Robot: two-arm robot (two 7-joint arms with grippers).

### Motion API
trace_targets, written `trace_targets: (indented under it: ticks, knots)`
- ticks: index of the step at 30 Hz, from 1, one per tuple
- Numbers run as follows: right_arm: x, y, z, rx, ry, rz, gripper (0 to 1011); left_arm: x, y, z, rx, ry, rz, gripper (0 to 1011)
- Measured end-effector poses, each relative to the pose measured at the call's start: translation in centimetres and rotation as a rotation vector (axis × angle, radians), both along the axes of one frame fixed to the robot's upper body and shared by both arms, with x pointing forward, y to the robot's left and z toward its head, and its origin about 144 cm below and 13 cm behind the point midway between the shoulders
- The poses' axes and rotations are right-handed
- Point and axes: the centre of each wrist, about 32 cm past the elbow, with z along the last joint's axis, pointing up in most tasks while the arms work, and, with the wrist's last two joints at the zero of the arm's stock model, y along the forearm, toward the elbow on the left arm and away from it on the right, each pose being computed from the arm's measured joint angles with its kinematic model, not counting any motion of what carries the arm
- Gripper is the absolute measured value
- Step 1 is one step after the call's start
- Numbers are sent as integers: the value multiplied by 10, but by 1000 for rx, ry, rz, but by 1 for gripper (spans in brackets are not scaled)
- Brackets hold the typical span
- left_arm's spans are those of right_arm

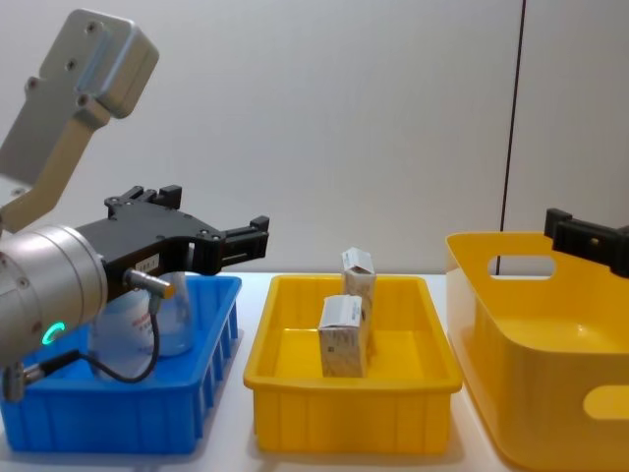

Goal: Bimanual collaborative sorting of washing and personal care products

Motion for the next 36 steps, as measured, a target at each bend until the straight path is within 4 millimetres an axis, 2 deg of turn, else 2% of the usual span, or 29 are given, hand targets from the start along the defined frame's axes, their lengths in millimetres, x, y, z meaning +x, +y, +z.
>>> trace_targets:
  ticks: [36]
  knots:
    - [0, 0, 0, 0, 0, 0, 1004, 0, 0, 0, 0, 0, 0, 1001]
